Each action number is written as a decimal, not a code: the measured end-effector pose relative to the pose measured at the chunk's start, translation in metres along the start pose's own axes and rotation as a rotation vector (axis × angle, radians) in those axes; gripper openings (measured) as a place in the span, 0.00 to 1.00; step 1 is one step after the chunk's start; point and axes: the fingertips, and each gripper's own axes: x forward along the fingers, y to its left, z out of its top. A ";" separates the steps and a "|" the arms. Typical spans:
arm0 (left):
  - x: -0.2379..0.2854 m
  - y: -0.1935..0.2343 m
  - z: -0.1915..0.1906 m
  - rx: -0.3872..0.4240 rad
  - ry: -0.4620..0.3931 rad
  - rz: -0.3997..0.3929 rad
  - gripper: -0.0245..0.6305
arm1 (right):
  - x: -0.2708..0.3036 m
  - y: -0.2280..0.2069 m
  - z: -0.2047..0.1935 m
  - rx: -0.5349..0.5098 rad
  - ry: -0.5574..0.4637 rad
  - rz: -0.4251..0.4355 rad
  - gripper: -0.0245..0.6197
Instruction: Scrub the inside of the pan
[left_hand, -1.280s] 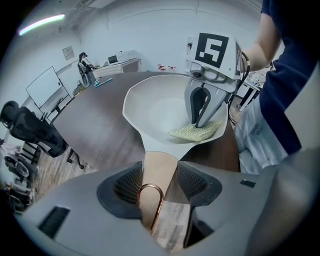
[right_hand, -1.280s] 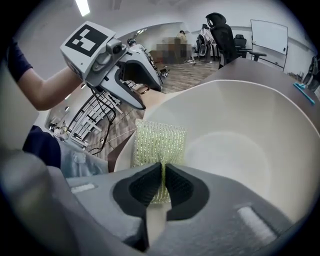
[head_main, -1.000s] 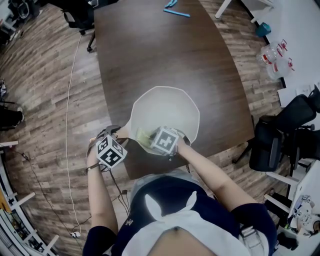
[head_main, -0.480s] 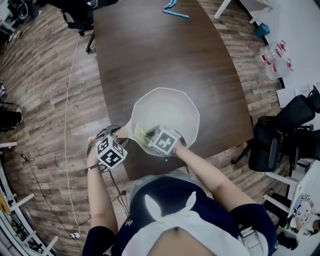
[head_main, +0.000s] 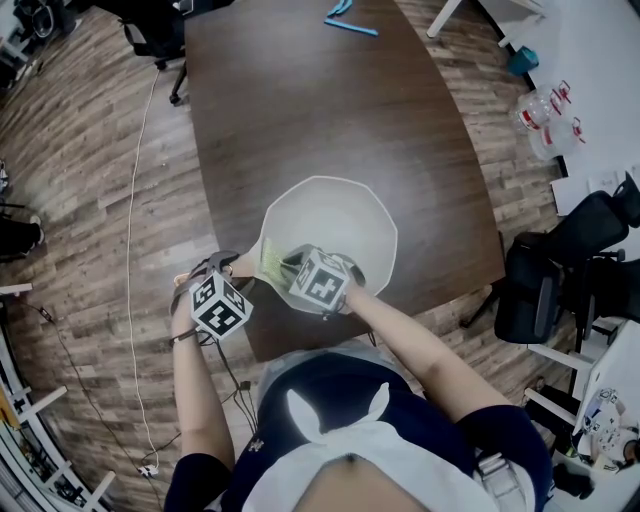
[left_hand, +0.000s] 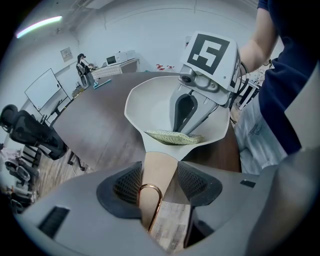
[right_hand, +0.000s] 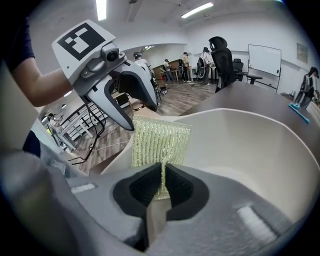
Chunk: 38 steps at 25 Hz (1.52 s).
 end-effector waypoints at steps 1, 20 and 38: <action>0.000 0.000 0.000 -0.001 0.001 0.000 0.35 | 0.001 -0.002 0.001 -0.010 -0.006 -0.009 0.08; 0.000 -0.002 0.004 0.048 0.033 0.009 0.35 | 0.004 -0.030 0.018 -0.080 -0.074 -0.154 0.08; 0.004 -0.002 0.005 0.131 0.085 0.026 0.35 | 0.003 -0.060 0.023 0.005 -0.080 -0.221 0.08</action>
